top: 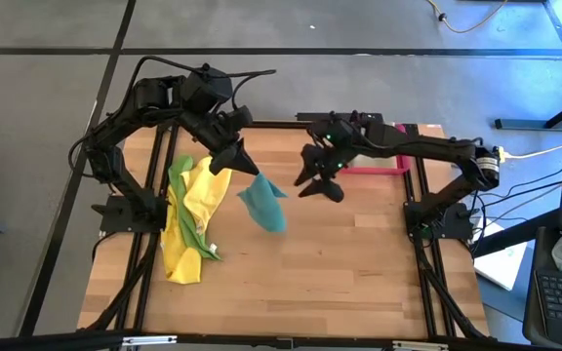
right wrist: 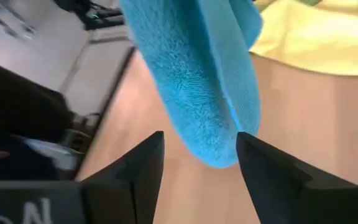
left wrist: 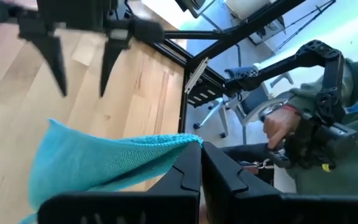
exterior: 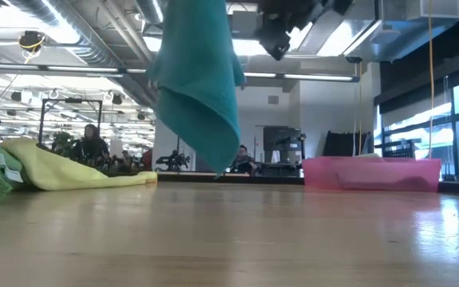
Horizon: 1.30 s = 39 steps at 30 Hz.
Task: Fold microfiber towels
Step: Fold the blue towel
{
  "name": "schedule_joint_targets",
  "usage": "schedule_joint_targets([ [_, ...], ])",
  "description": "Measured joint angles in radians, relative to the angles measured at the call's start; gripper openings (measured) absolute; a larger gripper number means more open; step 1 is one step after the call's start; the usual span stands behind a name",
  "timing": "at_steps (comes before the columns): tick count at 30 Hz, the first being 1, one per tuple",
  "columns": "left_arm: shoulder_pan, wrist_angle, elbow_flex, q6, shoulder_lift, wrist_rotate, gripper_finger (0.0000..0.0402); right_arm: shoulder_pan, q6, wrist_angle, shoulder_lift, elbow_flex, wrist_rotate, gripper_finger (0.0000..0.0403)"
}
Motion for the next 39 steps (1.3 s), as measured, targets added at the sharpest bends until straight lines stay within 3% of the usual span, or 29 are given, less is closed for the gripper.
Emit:
schedule_joint_targets([
  [5, 0.0, 0.064, 0.0, 0.003, 0.0, 0.009, 0.0, 0.029, -0.109, 0.171, 0.04, -0.073, 0.199, 0.0203],
  [8, 0.0, 0.078, 0.0, 0.002, 0.0, 0.011, 0.0, 0.02, -0.124, 0.267, 0.068, -0.101, 0.248, 0.0203],
  [13, 0.0, 0.074, 0.0, 0.003, 0.0, 0.011, 0.0, -0.004, -0.122, 0.339, 0.091, -0.102, 0.241, 0.0203],
  [21, 0.0, 0.074, 0.0, 0.01, 0.0, 0.011, 0.0, 0.003, -0.106, 0.339, 0.09, -0.101, 0.04, 0.0203],
  [29, 0.0, 0.074, 0.0, 0.012, 0.0, 0.009, 0.0, 0.039, -0.106, 0.425, 0.103, -0.101, 0.087, 0.0203],
  [33, 0.013, 0.078, 0.0, 0.012, 0.0, 0.009, 0.0, 0.04, -0.039, 0.413, 0.144, -0.101, 0.052, 0.02],
  [39, 0.024, 0.075, 0.0, 0.013, 0.0, 0.007, 0.0, 0.032, 0.006, 0.407, 0.167, -0.101, 0.062, 0.0148],
])
